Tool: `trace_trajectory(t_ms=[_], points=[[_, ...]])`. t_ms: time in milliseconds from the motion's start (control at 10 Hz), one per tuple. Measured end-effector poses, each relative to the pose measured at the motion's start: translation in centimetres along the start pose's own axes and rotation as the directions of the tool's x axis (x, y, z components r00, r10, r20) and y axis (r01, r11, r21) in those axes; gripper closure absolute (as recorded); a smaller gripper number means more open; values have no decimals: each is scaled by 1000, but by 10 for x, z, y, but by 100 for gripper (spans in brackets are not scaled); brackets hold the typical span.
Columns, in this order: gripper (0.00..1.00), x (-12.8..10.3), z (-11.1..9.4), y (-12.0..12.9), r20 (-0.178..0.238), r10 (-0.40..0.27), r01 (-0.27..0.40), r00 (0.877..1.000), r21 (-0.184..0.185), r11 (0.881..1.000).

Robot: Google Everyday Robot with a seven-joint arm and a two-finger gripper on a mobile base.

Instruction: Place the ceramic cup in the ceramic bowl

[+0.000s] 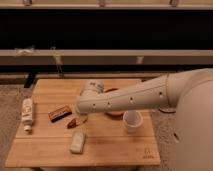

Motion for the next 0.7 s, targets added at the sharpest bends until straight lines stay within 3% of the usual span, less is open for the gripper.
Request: trace_trajectory(t_ms=[400,700], points=[[20,-72,-39,-39,33,124,-123,992,-30,992],[20,-140,-72,-81,74,273,-269,959,-58,961]])
